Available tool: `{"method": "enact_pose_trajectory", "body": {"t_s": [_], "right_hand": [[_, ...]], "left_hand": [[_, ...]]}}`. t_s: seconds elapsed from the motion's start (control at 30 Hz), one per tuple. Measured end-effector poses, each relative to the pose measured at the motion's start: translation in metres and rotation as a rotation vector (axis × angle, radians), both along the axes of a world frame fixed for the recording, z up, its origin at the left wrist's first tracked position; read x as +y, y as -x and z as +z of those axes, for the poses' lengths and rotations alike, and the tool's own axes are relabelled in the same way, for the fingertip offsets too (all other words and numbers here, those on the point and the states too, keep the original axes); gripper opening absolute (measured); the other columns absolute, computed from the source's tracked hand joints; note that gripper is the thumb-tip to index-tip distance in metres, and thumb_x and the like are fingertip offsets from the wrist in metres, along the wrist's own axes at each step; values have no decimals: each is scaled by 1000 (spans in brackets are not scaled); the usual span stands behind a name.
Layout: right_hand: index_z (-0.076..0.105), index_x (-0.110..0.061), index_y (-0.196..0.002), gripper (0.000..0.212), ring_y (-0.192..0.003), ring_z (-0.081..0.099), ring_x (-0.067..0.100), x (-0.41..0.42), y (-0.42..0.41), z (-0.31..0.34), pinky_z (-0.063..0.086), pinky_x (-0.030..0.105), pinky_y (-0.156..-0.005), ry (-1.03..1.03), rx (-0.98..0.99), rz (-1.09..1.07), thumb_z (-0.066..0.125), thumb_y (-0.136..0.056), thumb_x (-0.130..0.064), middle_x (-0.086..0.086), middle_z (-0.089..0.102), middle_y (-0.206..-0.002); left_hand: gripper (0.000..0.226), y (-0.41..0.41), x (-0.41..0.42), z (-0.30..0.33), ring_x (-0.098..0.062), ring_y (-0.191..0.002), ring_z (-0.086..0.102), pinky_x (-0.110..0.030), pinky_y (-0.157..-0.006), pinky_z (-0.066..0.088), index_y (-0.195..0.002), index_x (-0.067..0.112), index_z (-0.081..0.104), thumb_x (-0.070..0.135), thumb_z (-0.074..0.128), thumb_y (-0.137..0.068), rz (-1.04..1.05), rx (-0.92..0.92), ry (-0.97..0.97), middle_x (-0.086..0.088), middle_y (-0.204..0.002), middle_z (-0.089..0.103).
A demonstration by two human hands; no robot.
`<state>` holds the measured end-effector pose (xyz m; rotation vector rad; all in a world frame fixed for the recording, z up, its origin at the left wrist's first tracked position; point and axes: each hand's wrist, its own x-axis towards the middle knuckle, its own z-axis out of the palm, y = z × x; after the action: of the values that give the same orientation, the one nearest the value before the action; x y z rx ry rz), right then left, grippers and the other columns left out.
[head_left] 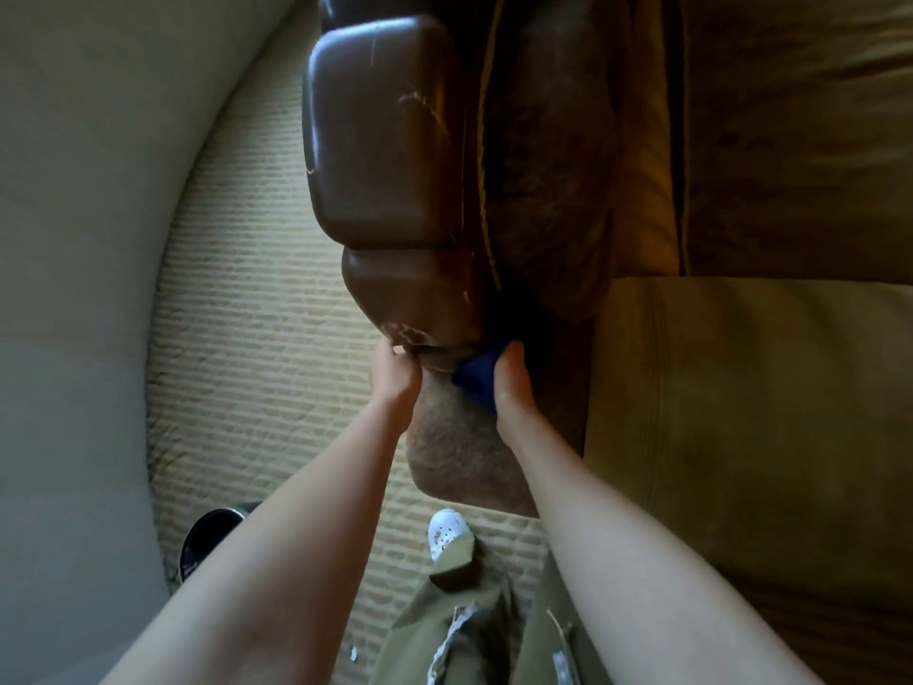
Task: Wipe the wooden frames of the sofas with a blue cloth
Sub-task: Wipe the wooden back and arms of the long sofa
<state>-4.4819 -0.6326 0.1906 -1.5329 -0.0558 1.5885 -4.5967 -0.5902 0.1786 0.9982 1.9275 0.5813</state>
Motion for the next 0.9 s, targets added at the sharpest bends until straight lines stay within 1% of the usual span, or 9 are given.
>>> {"method": "enact_pose_trajectory", "body": {"t_s": [0.1,0.17,0.23,0.3,0.4,0.5,0.67,0.83,0.9], "right_hand": [[16,-9,-149,50,-138,27,23,-5,0,-5,25,25,-105,15,82,-88,23,-104,-31,7,25,-151],[20,-14,-147,47,-128,36,16,-14,9,8,29,17,-93,-61,55,-113,29,-103,-25,6,28,-149],[27,-20,-144,41,-116,41,7,-21,24,16,35,9,-87,-170,-40,-101,30,-103,-24,-2,36,-142],[28,-23,-145,42,-116,45,5,-16,30,16,37,5,-87,-193,-25,-123,27,-103,-30,-8,39,-136],[20,-22,-149,49,-133,36,17,7,17,5,30,25,-105,-101,-6,-119,24,-103,-37,-8,32,-142],[10,-22,-151,51,-138,29,26,22,6,-10,25,36,-109,-50,-86,-108,26,-103,-32,5,22,-154],[13,-23,-151,52,-138,27,30,24,7,-30,23,39,-110,57,-22,-208,26,-103,-36,9,19,-156],[15,-24,-150,60,-136,32,29,13,28,-28,25,40,-110,70,183,-301,28,-98,-50,8,23,-155],[19,-21,-149,65,-127,43,30,9,48,-23,38,37,-105,93,280,-375,33,-95,-55,12,30,-151]], "left_hand": [[37,7,3,-2,-38,-112,54,-47,-88,49,-116,7,56,-3,37,-87,-49,31,20,-20,-117,61],[35,11,6,-3,-37,-108,55,-45,-82,50,-113,4,57,-4,37,-86,-71,50,35,-21,-113,62],[29,13,11,-4,-34,-91,59,-44,-68,49,-99,3,58,-6,35,-84,-94,29,35,-17,-93,63],[25,14,16,-3,-21,-73,49,-30,-55,40,-79,9,53,-7,34,-83,-119,0,19,-6,-75,55],[26,20,22,-6,-15,-72,47,-27,-58,40,-76,10,52,-8,34,-80,-196,-18,-2,-5,-78,57],[23,27,23,-14,-20,-75,48,-29,-60,39,-80,10,54,-5,37,-82,-218,-40,37,-7,-81,57],[28,31,25,-16,-22,-95,59,-30,-74,49,-104,13,60,2,39,-89,-261,-100,89,-7,-106,65],[28,32,28,-13,-20,-93,54,-35,-82,47,-105,14,59,5,38,-88,-345,-105,147,-9,-109,63],[27,31,26,-11,-19,-87,52,-33,-75,45,-91,20,57,1,37,-89,-370,-103,140,-7,-98,61]]}}
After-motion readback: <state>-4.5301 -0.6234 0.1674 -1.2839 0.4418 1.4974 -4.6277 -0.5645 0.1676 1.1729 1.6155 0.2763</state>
